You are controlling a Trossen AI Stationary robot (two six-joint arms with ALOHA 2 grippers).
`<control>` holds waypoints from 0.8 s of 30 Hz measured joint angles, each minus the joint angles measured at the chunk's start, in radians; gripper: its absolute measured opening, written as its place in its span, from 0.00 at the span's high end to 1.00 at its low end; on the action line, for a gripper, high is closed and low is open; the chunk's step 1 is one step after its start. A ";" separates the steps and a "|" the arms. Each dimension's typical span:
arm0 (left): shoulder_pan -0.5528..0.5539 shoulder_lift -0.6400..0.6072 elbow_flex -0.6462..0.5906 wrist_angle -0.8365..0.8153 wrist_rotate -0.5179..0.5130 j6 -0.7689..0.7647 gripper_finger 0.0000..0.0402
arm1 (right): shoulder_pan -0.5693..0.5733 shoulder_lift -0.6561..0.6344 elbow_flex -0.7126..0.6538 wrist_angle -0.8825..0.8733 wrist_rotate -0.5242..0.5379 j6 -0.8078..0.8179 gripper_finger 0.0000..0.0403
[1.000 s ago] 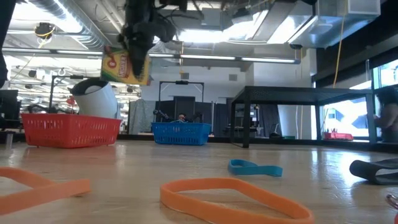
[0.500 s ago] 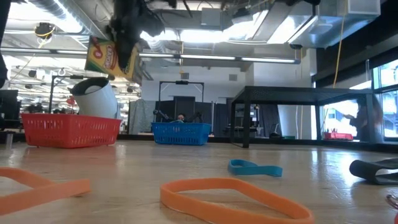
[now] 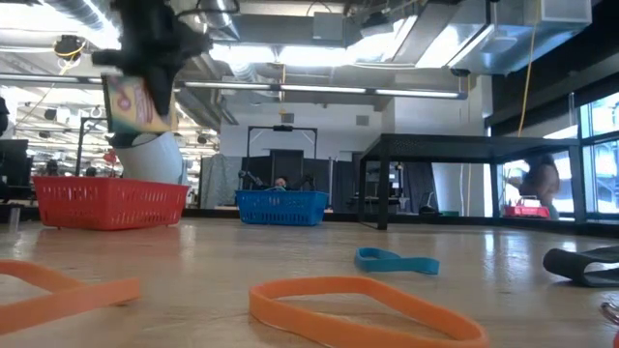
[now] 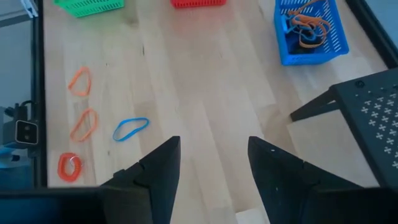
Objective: Pick & Place Office Desk Supplies
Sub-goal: Put the yellow crayon box into the red bin
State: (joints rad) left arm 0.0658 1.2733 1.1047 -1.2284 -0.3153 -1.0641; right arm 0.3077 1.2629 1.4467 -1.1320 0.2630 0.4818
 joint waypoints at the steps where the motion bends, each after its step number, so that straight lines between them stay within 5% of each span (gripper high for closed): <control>1: -0.004 -0.004 -0.031 0.021 0.006 -0.014 0.93 | 0.000 0.000 0.000 0.000 0.001 -0.011 0.53; 8: -0.032 0.014 -0.180 0.104 0.027 -0.119 0.91 | 0.000 0.000 0.000 0.001 0.002 -0.049 0.53; 24: -0.024 0.020 -0.308 0.195 -0.027 -0.241 0.91 | 0.000 0.002 -0.001 0.001 0.007 -0.046 0.53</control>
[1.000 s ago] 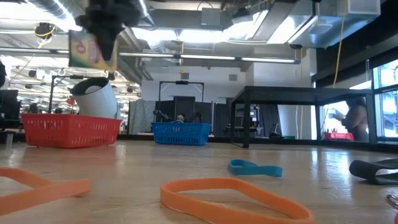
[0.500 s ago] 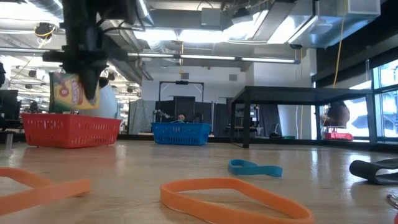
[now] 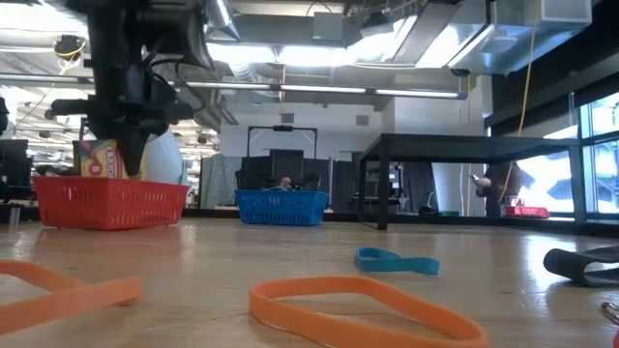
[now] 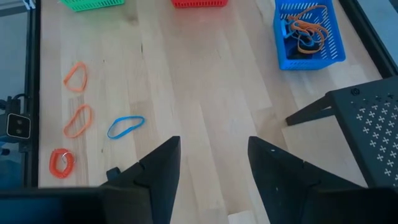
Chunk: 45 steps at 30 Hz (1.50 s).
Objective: Pick & Place Office Desk Supplies
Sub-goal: Put the yellow crayon box into the red bin, then put the black rubber band into the blue bin
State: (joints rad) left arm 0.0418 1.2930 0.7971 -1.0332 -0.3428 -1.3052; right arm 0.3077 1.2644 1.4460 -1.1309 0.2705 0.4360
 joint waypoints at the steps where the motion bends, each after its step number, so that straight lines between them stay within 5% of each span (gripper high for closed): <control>1: 0.000 0.003 -0.007 -0.001 0.000 0.005 0.91 | 0.000 0.000 0.000 0.000 0.001 0.001 0.53; 15: 0.000 0.003 -0.054 0.019 -0.008 0.001 0.89 | 0.000 0.000 0.000 0.000 0.004 0.000 0.53; 22: 0.000 0.003 -0.054 0.021 0.024 -0.024 0.79 | 0.000 0.000 0.000 0.000 0.004 0.025 0.53; 31: 0.000 0.001 -0.031 0.019 0.058 0.027 0.68 | 0.000 0.000 -0.014 0.000 -0.270 0.027 0.53; 45: -0.004 -0.002 0.087 0.018 0.075 0.070 0.68 | 0.003 0.000 -0.356 0.082 -0.229 -0.097 0.53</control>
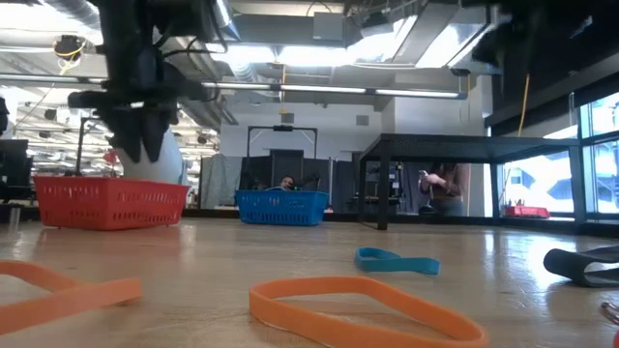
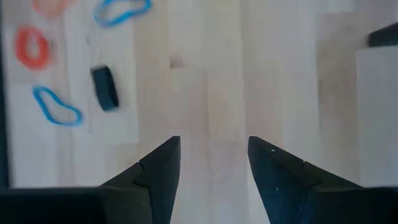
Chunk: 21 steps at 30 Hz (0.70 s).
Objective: Pick & Place Office Desk Supplies
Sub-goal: Put the black rubber band into the blue bin
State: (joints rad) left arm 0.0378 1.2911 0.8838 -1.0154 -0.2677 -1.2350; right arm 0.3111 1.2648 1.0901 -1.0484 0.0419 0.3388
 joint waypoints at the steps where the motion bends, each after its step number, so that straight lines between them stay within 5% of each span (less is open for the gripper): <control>1: -0.005 0.000 0.014 0.005 -0.002 -0.005 0.69 | 0.000 0.000 -0.031 0.027 -0.003 -0.028 0.53; 12: -0.142 0.000 0.199 0.213 -0.119 -0.027 0.73 | 0.070 0.000 -0.327 0.549 -0.144 -0.408 0.53; 21: -0.253 0.007 0.208 0.515 -0.194 -0.001 0.71 | 0.186 0.000 -0.499 0.976 -0.179 -0.437 0.53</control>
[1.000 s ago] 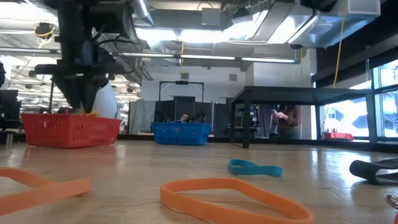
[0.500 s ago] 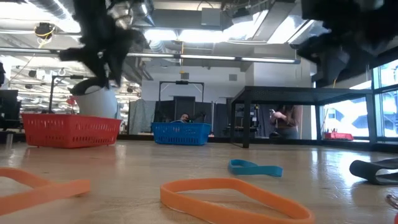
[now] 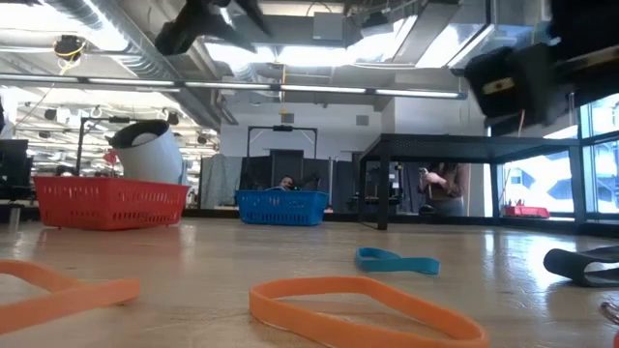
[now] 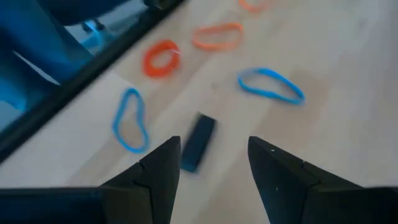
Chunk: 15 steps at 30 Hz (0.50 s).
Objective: Pick & Place Office Desk Supplies
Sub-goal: Put the black rubber band into the blue bin
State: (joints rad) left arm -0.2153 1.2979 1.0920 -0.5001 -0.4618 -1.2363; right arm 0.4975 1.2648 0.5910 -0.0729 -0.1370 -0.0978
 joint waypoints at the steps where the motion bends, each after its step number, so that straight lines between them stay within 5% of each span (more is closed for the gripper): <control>1: -0.011 0.001 0.000 0.015 -0.005 -0.004 0.71 | 0.020 0.000 -0.005 0.019 0.013 0.000 0.53; 6: -0.060 0.001 0.000 0.064 -0.063 -0.007 0.71 | 0.090 0.046 -0.009 0.068 0.143 -0.015 0.53; 15: -0.116 0.001 0.000 0.086 -0.130 -0.008 0.71 | 0.133 0.251 0.032 0.177 0.182 0.115 0.53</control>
State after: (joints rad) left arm -0.3309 1.2991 1.0916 -0.4141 -0.5921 -1.2442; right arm 0.6300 1.5157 0.6229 0.1039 0.0452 0.0170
